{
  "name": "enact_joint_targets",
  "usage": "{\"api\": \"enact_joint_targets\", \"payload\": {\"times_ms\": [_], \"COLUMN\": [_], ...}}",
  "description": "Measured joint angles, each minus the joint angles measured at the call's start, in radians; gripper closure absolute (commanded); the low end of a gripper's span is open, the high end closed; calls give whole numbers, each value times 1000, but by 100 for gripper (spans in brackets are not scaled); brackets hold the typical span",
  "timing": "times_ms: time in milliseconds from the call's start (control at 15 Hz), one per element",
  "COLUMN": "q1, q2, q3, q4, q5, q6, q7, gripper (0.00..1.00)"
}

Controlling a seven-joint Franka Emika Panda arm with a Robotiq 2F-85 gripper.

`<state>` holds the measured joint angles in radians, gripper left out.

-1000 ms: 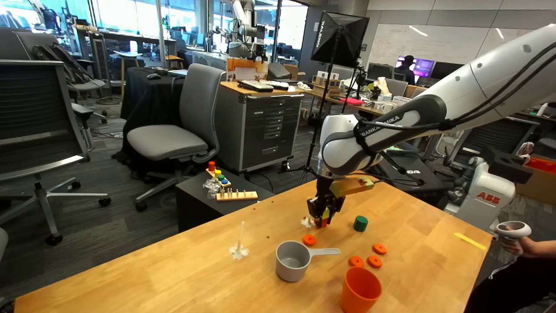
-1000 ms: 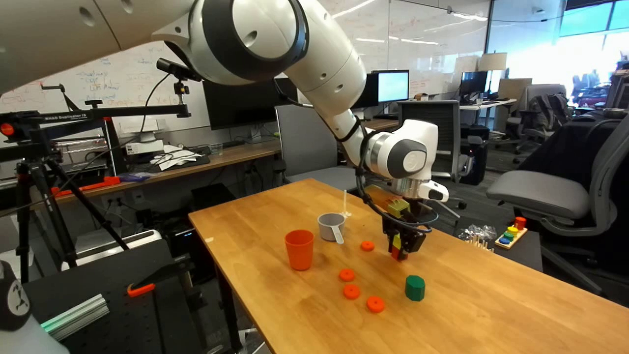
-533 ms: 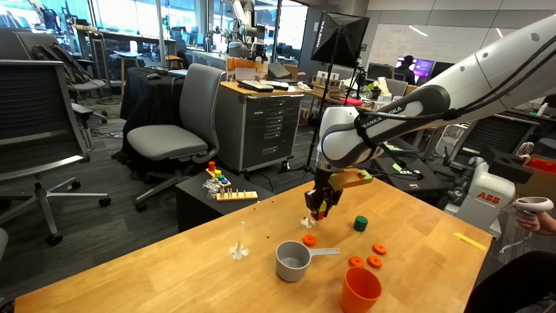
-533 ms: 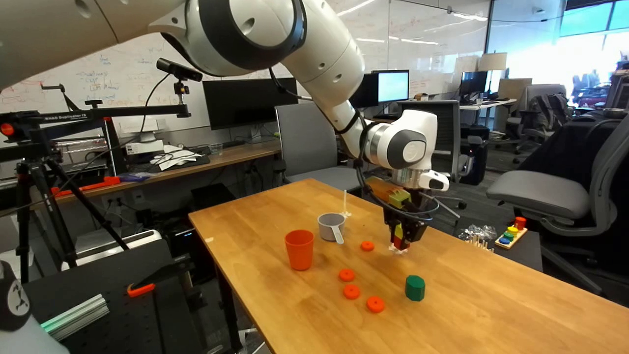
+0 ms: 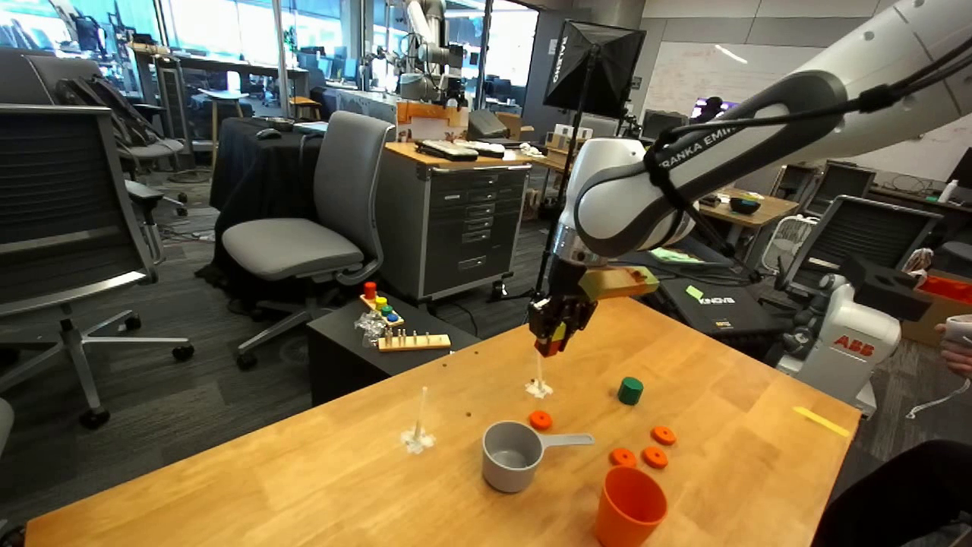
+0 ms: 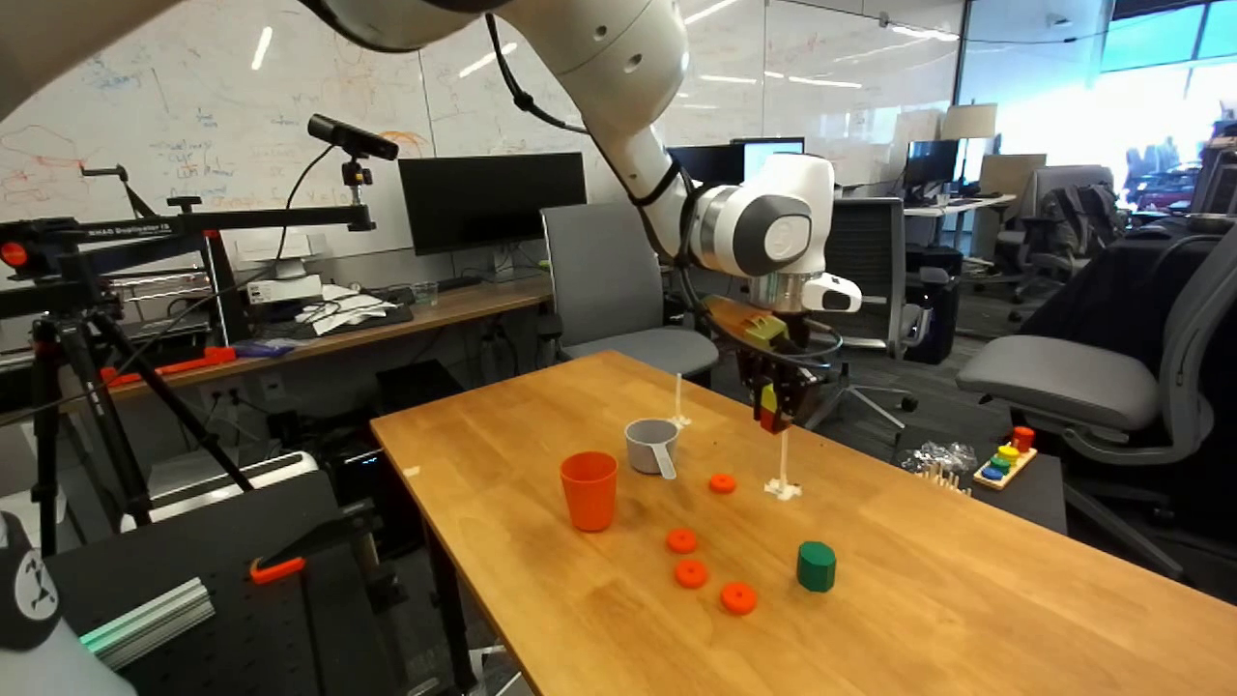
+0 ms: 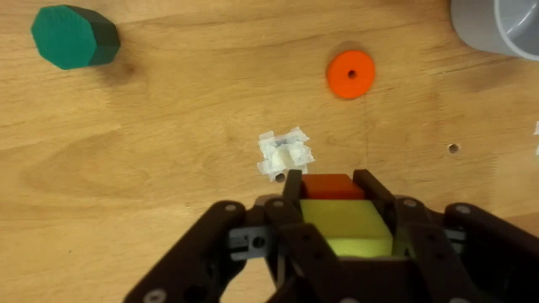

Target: Put the blocks in the grey cup

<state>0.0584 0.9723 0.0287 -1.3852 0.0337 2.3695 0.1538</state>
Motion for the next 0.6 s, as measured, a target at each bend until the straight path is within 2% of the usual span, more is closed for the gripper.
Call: {"api": "enact_joint_targets", "payload": {"times_ms": [267, 600], "q1": [28, 81], "q2": [-111, -201], "q3": [27, 72], "q4": [-140, -270], "q5": [0, 0], "q6": [53, 58], "q7": [-4, -4], "gripper": [86, 85]}}
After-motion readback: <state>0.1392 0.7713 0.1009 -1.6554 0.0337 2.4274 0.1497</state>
